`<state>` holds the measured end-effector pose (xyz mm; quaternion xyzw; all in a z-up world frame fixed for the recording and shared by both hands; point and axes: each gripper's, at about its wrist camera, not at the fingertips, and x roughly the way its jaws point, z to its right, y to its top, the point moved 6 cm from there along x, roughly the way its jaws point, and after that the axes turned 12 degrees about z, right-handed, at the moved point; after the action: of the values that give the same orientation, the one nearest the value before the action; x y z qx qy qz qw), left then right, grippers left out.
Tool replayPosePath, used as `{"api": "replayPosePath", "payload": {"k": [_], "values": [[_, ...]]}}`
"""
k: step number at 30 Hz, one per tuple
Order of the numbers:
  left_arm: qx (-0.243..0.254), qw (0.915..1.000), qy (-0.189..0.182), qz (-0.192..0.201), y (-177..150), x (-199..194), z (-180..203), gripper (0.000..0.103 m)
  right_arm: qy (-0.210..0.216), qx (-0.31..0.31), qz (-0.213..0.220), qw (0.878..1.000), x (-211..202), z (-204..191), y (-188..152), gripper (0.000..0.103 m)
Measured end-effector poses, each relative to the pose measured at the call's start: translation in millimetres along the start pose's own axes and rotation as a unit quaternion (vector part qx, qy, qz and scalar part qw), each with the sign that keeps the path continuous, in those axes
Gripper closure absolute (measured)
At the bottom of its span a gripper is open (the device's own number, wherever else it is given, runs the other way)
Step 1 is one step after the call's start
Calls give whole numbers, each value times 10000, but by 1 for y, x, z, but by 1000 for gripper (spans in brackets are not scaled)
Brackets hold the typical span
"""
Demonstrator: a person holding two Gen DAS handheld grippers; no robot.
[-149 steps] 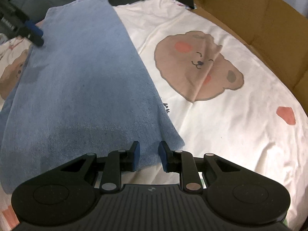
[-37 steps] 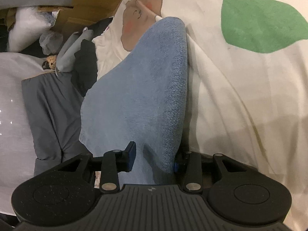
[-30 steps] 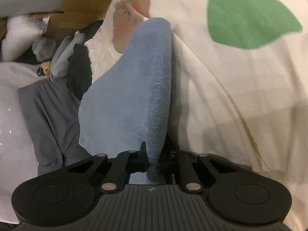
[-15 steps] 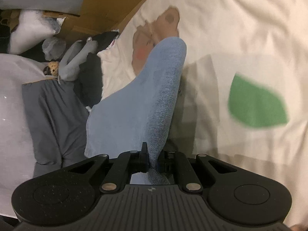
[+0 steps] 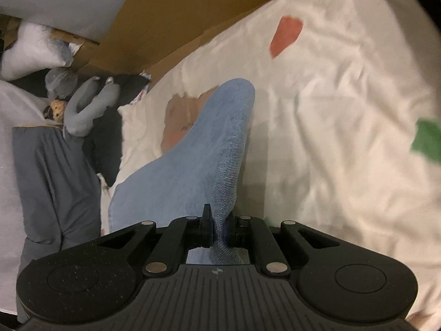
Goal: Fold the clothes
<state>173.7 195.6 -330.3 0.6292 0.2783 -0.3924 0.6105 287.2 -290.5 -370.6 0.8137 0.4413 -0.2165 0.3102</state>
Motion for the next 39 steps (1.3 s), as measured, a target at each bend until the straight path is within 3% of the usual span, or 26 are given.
{"api": "replayPosePath", "payload": {"k": [6,14,16,17,19,25,30,34,35,36,37,39], "values": [[107,9999,-79,-2,7,8,11,68,-21,3,-7,10000,-3,23,31,98],[295,9991,83,-293,-2,30,11,69,62,310,-140,9994,18,71,27,90],[329,9989,106,-319,-4,31,10,69,220,521,-235,9981,18,82,23,77],[341,9988,117,-329,-5,32,10,69,279,562,-316,9975,17,86,19,64],[319,9989,126,-334,-5,31,10,68,400,560,-514,9963,17,90,7,59],[297,9989,107,-338,-5,30,13,67,636,473,-824,9934,10,94,-30,58],[341,9988,106,-341,-4,26,16,67,773,612,-742,9924,1,98,-47,58],[386,9987,109,-311,-4,19,22,67,632,457,-809,9937,-3,100,-58,60],[402,9987,103,-297,-3,18,24,67,569,421,-840,9940,-5,101,-60,62],[421,9987,90,-283,-2,16,26,67,529,390,-851,9942,-7,101,-61,76],[440,9986,74,-269,-1,15,29,67,546,394,-833,9942,-11,101,-60,83],[481,9986,22,-237,2,14,36,67,662,518,-753,9936,-22,102,-57,87]]}}
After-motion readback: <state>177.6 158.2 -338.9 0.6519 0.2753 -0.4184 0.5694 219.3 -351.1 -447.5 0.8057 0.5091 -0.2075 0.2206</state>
